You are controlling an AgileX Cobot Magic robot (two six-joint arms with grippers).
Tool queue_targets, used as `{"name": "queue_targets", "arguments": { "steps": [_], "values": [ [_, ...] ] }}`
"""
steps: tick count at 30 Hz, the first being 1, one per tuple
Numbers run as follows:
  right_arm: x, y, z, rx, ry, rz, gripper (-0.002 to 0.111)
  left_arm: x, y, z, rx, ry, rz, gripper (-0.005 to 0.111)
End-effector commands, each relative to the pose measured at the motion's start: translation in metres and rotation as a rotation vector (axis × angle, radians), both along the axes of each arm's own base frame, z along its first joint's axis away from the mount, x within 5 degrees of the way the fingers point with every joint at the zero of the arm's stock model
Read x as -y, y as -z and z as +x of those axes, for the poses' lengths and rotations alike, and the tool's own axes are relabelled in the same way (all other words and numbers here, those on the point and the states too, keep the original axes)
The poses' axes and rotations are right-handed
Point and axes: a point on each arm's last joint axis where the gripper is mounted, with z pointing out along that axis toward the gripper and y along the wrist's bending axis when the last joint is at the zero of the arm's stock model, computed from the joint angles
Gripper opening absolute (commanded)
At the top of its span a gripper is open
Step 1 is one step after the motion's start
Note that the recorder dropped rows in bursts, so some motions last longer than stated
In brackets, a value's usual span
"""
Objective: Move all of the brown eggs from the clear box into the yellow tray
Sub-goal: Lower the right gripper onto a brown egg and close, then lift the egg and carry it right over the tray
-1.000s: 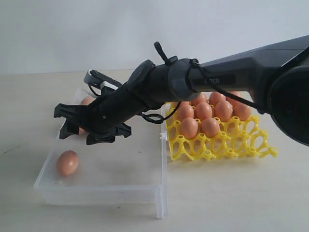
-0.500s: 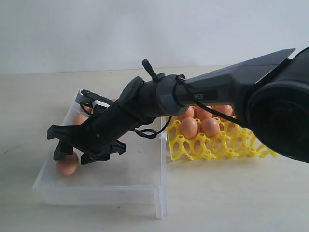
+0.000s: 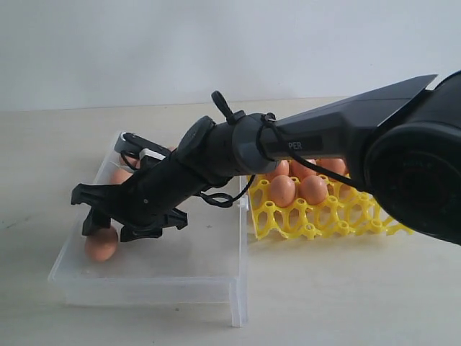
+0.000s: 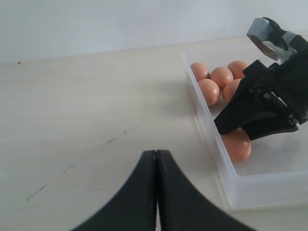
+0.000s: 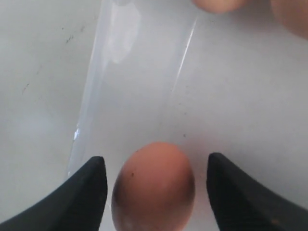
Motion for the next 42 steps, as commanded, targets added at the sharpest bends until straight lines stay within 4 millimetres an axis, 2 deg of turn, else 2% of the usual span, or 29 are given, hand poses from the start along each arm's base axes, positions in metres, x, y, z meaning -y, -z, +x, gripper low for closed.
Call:
{"name": "queue_targets", "arguments": {
  "steps": [1, 8, 11, 14, 20, 24, 30, 35, 38, 42],
  "values": [
    [0.000, 0.006, 0.005, 0.041, 0.026, -0.013, 0.043, 0.000, -0.002, 0.000, 0.019, -0.003, -0.004, 0.000],
    [0.001, 0.006, 0.007, 0.084, 0.011, -0.022, 0.001, 0.000, -0.002, 0.000, 0.019, -0.003, -0.004, 0.000],
    [0.001, 0.006, 0.007, 0.095, 0.005, -0.027, 0.000, 0.000, -0.002, 0.000, 0.019, -0.003, -0.004, 0.000],
    [0.001, -0.004, 0.009, 0.167, -0.007, -0.044, 0.000, 0.000, -0.002, 0.000, 0.019, -0.003, -0.004, 0.000],
    [0.013, -0.041, 0.013, 0.374, 0.083, -0.053, 0.000, 0.000, -0.002, 0.000, 0.019, -0.003, -0.004, 0.000],
    [0.036, -0.060, 0.006, 0.496, 0.155, -0.090, 0.000, 0.000, -0.002, 0.000, 0.019, -0.003, -0.004, 0.000],
    [0.076, -0.102, -0.016, 0.740, 0.176, -0.145, 0.000, 0.000, -0.002, 0.000, 0.019, -0.003, -0.004, 0.000],
    [0.123, -0.136, -0.039, 0.954, 0.248, -0.201, 0.000, 0.000, -0.002, 0.000, 0.019, -0.003, -0.004, 0.000],
    [0.153, -0.139, -0.049, 1.022, 0.276, -0.275, 0.000, 0.000, -0.002, 0.000, 0.019, -0.003, -0.004, 0.000],
    [0.191, -0.135, -0.054, 1.016, 0.315, -0.349, 0.000, 0.000, -0.002, 0.000, 0.019, -0.003, -0.004, 0.000]
  ]
}}
